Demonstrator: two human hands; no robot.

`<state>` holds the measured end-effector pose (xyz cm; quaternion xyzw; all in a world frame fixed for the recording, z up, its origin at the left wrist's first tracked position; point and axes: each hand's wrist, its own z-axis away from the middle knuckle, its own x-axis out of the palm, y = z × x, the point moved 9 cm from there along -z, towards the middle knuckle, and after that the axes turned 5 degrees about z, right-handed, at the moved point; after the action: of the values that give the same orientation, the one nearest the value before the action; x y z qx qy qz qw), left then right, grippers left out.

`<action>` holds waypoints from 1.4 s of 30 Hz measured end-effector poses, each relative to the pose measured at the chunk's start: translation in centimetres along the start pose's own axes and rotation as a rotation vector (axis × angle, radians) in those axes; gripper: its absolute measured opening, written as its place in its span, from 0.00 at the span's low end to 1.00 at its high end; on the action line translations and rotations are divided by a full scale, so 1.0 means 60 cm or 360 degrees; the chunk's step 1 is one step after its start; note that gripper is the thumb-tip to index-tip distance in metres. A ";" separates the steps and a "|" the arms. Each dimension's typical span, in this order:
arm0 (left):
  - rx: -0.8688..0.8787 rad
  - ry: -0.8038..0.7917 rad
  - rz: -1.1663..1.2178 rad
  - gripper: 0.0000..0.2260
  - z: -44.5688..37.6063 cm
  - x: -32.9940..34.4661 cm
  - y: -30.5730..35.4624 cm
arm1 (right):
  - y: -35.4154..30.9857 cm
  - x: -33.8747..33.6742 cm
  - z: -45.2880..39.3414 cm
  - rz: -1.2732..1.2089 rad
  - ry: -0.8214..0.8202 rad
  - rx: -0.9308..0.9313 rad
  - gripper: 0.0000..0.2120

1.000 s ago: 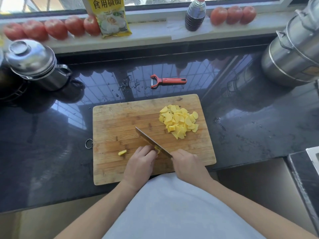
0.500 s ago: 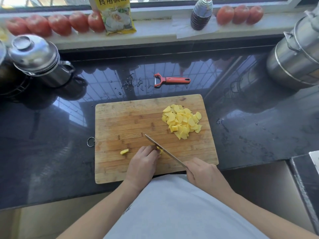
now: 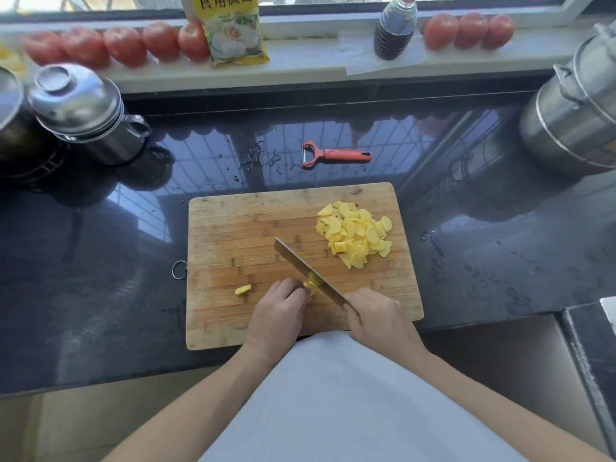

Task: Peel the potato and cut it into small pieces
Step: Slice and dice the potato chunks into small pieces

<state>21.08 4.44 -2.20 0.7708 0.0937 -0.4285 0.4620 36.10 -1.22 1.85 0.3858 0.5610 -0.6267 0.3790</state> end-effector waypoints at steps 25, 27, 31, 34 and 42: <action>0.0003 -0.0020 0.0014 0.05 -0.002 0.000 0.001 | -0.005 -0.015 0.009 -0.0052 0.0045 -0.0005 0.12; 0.0009 -0.0022 0.0031 0.06 -0.002 0.000 0.000 | 0.003 -0.026 0.029 0.0005 0.0073 -0.0013 0.10; 0.0000 -0.0028 0.0040 0.04 0.000 0.001 -0.001 | 0.003 -0.027 0.048 0.0109 0.0060 -0.0057 0.09; -0.0030 -0.0050 0.0051 0.04 0.001 0.006 -0.006 | 0.004 -0.022 0.047 0.0166 0.0058 -0.0087 0.11; 0.0003 -0.0026 0.0010 0.04 -0.002 0.000 0.000 | 0.005 0.024 0.004 0.0087 -0.0074 0.0097 0.09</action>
<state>21.16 4.56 -2.20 0.7681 0.0871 -0.4333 0.4634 35.74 -1.52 0.42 0.3978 0.5219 -0.6416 0.3971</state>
